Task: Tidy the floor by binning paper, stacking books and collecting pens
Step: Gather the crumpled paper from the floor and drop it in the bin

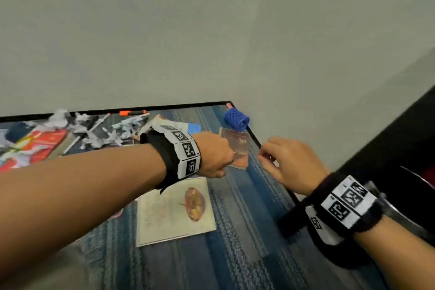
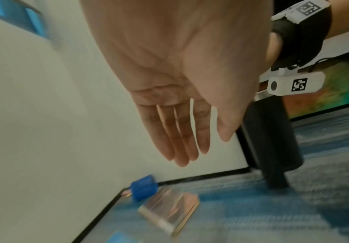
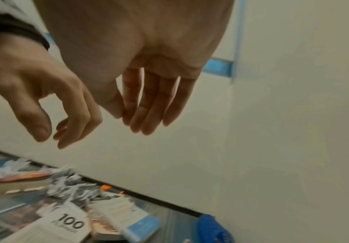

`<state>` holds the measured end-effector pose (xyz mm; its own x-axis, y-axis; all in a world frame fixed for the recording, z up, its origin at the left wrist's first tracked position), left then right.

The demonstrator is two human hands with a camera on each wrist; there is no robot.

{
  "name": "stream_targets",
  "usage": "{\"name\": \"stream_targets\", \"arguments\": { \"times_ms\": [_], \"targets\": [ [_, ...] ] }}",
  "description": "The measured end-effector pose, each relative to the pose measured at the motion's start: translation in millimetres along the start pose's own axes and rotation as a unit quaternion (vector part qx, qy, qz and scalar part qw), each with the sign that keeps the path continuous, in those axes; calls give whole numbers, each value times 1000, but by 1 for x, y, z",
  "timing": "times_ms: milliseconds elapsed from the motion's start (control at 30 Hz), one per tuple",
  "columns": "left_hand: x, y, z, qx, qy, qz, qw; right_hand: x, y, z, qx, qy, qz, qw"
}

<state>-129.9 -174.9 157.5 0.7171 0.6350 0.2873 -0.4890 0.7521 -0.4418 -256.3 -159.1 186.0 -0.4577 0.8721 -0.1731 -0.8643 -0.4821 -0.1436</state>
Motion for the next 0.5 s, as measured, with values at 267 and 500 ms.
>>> {"name": "stream_targets", "arguments": {
  "times_ms": [267, 500],
  "targets": [
    [175, -195, -204, 144, -116, 226, 956, -187, -156, -115, 44, -268, 27, 962],
    [273, -215, -319, 242, -210, 272, 907, -262, -257, -177, 43, -325, 62, 943]
  ]
}}
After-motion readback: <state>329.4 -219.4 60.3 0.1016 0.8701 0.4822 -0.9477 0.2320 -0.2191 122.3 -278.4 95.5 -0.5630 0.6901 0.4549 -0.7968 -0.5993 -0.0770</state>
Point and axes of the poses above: each hand's wrist, its own x-axis away from the middle knuckle, its own z-axis out of the back of the hand, y = z × x, the point moved 7 cm from there along -x, towards the middle knuckle, and after that the axes turned 12 degrees about -x, right-handed, at the moved point
